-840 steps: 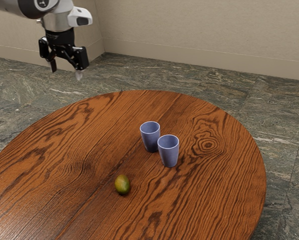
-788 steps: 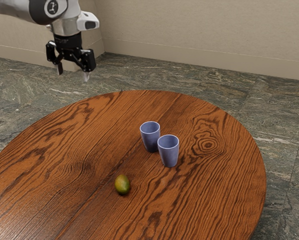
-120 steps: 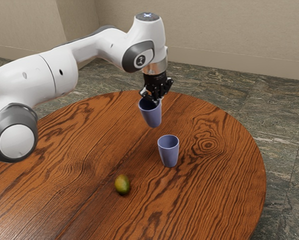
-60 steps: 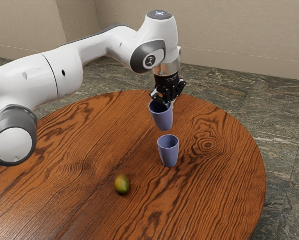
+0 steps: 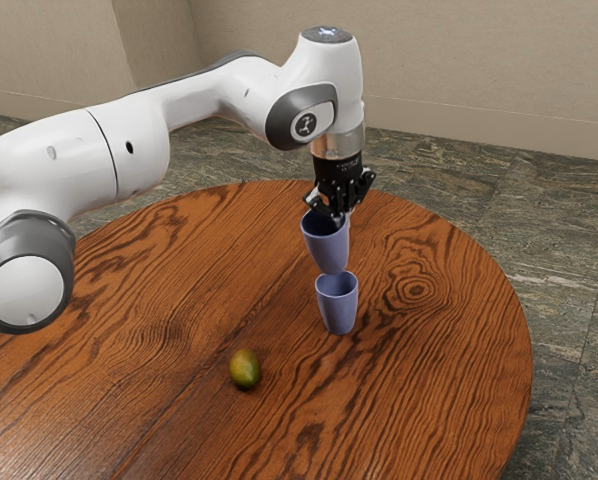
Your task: Place the left cup onto the right cup
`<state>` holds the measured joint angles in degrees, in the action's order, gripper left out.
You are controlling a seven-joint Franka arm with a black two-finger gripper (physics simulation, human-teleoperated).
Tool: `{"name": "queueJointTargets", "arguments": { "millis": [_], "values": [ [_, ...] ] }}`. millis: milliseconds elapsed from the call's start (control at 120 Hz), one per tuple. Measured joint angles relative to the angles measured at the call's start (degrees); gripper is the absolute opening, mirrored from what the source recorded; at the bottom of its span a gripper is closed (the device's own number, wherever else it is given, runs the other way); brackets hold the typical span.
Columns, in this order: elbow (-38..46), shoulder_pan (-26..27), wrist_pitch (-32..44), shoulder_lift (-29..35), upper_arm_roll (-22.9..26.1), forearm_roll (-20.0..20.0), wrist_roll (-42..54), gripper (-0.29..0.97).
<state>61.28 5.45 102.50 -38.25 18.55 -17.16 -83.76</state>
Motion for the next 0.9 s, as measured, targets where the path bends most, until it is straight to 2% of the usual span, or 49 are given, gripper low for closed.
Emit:
{"name": "queueJointTargets", "arguments": {
  "millis": [900],
  "values": [
    [0.0, -0.1, -0.2, -3.6, 0.8, 0.2, -3.6, -0.11]
  ]
}}
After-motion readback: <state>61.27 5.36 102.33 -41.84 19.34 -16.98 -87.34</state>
